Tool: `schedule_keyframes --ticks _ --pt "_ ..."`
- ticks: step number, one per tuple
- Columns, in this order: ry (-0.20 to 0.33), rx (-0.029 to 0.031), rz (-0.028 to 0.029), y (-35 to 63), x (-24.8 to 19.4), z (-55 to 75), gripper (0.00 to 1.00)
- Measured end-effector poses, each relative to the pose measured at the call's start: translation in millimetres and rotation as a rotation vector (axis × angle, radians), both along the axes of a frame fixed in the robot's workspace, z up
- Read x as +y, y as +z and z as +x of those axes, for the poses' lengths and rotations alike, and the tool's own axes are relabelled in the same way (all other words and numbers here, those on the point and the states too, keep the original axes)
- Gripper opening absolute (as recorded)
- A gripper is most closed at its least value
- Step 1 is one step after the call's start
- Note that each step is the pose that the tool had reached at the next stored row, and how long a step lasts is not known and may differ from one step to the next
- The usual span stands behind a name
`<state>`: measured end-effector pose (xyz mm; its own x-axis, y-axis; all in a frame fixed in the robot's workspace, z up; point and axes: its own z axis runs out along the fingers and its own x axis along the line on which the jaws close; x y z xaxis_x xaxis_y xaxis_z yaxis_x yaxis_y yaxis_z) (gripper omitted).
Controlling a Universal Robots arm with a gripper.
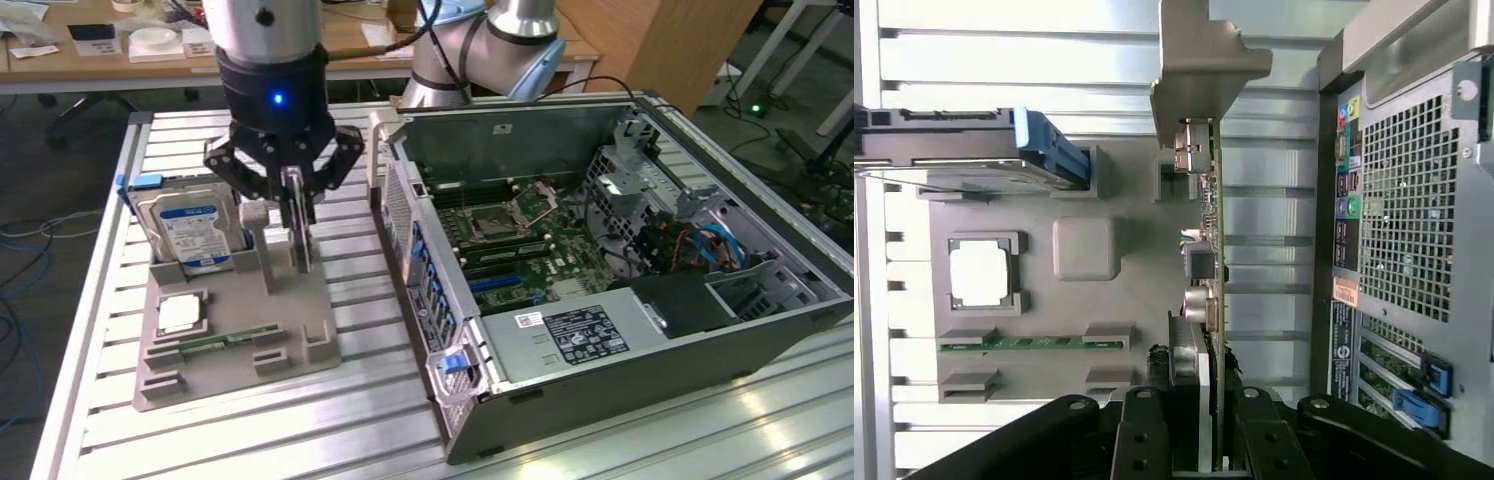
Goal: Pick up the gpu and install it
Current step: 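Pick up the gpu and move the gpu toward the slot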
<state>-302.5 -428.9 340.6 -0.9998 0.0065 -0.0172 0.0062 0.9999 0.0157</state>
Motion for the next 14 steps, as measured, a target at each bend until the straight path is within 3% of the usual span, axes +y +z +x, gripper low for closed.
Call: schedule_keyframes --ticks 14 --pt "0.000 0.0000 -0.0001 63.6 0.0 0.0 0.28"
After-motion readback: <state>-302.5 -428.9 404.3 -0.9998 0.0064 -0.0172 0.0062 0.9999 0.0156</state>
